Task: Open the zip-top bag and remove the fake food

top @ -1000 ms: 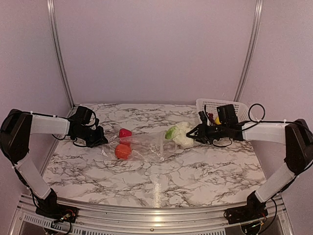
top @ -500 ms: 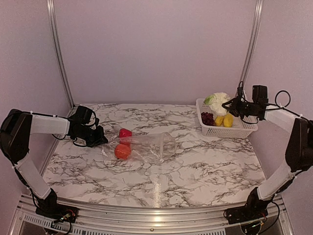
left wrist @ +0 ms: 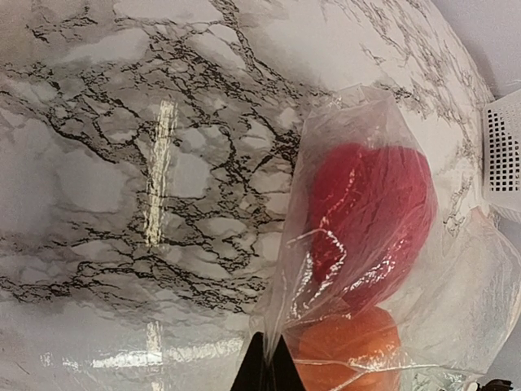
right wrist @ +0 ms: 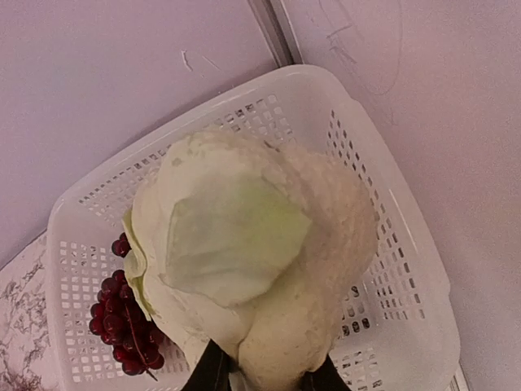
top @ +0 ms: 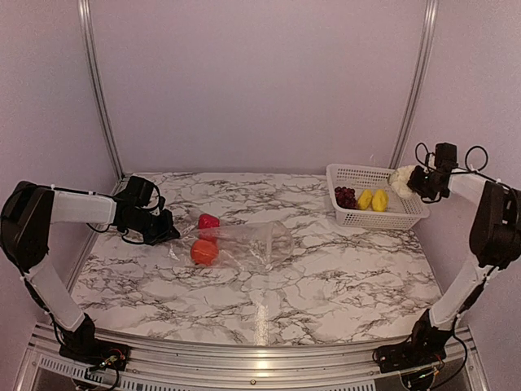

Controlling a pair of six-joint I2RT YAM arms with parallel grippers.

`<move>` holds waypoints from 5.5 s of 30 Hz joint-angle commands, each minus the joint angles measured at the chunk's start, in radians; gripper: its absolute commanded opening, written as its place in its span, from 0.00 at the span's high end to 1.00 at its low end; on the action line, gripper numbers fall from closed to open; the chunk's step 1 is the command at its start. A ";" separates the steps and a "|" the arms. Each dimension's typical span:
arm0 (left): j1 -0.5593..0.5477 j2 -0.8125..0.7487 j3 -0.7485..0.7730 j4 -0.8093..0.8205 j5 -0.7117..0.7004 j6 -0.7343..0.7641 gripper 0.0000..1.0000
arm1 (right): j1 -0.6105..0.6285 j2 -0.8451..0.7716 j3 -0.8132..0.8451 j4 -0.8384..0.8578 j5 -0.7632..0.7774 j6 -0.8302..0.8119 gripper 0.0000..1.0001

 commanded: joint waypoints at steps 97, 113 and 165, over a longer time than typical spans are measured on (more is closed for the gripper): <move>0.018 0.056 -0.001 0.020 0.162 -0.005 1.00 | 1.079 0.395 -0.174 0.662 -0.294 -0.029 0.70; 0.056 -0.088 -0.041 -0.090 0.239 0.078 0.41 | 1.065 0.430 -0.183 0.701 -0.223 0.015 0.71; -0.359 0.214 0.203 -0.109 -0.051 0.298 1.00 | 1.136 0.362 -0.137 0.572 -0.298 -0.170 0.26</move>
